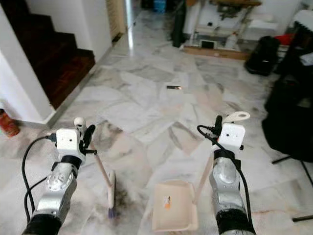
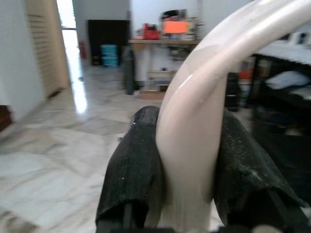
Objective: Sweep floor
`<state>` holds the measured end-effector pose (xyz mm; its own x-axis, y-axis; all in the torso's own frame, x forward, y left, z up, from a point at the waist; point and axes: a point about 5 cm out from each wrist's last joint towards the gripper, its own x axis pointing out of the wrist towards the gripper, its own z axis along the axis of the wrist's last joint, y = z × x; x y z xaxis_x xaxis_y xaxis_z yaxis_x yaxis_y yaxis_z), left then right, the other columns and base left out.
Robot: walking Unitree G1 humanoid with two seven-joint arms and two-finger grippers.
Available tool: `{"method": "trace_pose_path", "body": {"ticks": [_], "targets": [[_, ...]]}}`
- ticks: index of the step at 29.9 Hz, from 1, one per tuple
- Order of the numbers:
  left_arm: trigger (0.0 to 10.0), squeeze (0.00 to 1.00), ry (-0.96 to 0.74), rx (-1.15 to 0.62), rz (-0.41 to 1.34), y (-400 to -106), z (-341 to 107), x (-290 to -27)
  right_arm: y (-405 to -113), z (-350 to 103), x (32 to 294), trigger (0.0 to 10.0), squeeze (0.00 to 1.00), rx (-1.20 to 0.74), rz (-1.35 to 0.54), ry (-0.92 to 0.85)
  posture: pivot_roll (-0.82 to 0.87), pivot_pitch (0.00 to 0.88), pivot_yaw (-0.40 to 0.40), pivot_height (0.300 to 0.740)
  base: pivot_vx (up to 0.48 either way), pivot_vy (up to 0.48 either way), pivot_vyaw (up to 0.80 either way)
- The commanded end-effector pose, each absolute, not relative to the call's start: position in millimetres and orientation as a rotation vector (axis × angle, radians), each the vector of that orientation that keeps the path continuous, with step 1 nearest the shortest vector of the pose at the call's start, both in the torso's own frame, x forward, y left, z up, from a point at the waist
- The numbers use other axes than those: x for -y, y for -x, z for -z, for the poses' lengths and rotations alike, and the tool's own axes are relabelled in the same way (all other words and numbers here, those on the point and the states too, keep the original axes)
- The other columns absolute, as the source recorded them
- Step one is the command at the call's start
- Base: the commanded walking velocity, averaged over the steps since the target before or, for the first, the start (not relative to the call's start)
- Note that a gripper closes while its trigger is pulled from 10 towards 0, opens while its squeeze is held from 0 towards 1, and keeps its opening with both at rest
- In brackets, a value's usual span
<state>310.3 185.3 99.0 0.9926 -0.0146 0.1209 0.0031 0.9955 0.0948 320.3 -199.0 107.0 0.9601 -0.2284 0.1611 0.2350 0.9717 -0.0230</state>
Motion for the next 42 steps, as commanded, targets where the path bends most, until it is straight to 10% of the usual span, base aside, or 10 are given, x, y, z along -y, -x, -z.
{"method": "trace_pose_path", "body": {"ticks": [1,42], "targets": [[10.0,0.0,-0.104,0.174,0.054,-320,-114,-175,-319,-113,208,10.0,0.0,0.194,0.275,0.035,0.0,0.0,0.025,0.74,0.307,0.0,0.0],[10.0,0.0,-0.075,0.173,0.01,-318,-105,-176,-320,-115,217,10.0,0.0,0.196,0.267,0.056,0.02,0.0,-0.045,0.74,0.326,0.0,0.0]]}}
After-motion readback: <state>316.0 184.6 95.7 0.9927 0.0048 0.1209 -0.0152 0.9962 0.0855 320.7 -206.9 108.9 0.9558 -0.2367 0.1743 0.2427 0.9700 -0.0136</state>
